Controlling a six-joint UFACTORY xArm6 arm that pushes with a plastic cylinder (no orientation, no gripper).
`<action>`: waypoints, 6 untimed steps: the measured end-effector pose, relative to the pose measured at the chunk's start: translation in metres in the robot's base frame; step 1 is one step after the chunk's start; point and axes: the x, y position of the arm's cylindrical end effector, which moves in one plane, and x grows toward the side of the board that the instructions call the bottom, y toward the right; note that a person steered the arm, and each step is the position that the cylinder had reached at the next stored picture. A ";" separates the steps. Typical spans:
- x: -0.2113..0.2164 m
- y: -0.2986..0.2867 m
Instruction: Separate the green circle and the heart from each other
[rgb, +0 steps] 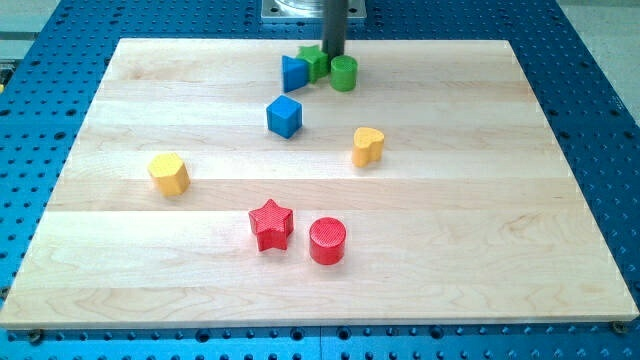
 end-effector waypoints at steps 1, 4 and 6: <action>0.107 0.010; 0.086 0.098; 0.244 0.021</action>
